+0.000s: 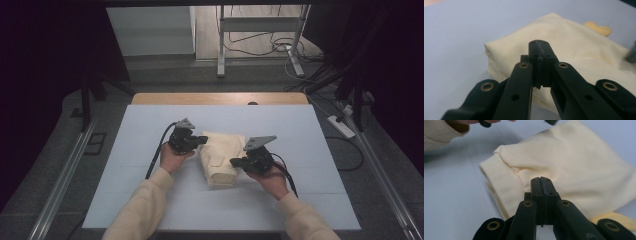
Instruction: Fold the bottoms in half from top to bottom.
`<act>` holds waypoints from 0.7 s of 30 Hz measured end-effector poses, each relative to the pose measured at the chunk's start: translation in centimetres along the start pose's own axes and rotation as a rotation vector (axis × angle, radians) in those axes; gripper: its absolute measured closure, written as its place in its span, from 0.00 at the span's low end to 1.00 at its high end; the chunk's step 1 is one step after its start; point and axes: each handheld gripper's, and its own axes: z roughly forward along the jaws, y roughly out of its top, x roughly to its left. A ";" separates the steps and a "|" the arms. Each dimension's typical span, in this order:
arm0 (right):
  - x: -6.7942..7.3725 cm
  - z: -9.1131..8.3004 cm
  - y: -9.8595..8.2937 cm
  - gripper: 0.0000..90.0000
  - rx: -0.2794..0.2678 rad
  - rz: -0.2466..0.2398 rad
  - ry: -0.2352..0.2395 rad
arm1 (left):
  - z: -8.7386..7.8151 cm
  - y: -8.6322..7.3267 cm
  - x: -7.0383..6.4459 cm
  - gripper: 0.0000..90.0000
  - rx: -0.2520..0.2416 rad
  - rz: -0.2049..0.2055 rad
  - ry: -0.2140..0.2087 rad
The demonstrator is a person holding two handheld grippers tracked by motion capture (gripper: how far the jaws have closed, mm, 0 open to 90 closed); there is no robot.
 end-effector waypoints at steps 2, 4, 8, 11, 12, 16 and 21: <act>-0.1 -0.4 -0.1 0.99 -0.004 0.003 -0.008 | -0.7 -0.3 -0.3 0.98 -0.010 0.003 0.001; -0.2 -0.7 -0.1 0.99 -0.009 0.006 -0.018 | -1.3 -0.8 -0.5 0.98 -0.017 0.005 0.002; -0.5 -1.5 -0.6 0.99 -0.011 0.015 -0.035 | -2.7 -2.1 -0.7 0.98 -0.033 -0.005 0.014; -0.8 -2.1 -1.1 0.99 -0.010 0.024 -0.051 | -3.8 -3.3 -1.0 0.98 -0.043 -0.001 0.017; -0.9 -2.3 -1.4 0.98 -0.010 0.030 -0.056 | -4.1 -3.7 -1.1 0.98 -0.043 0.000 0.018; -1.3 -2.9 -2.3 0.91 -0.002 0.044 -0.089 | -5.1 -5.1 -1.1 0.96 -0.035 -0.018 0.018; -1.7 -3.4 -3.4 0.74 0.024 0.060 -0.107 | -5.7 -6.0 -1.2 0.81 -0.016 -0.023 0.021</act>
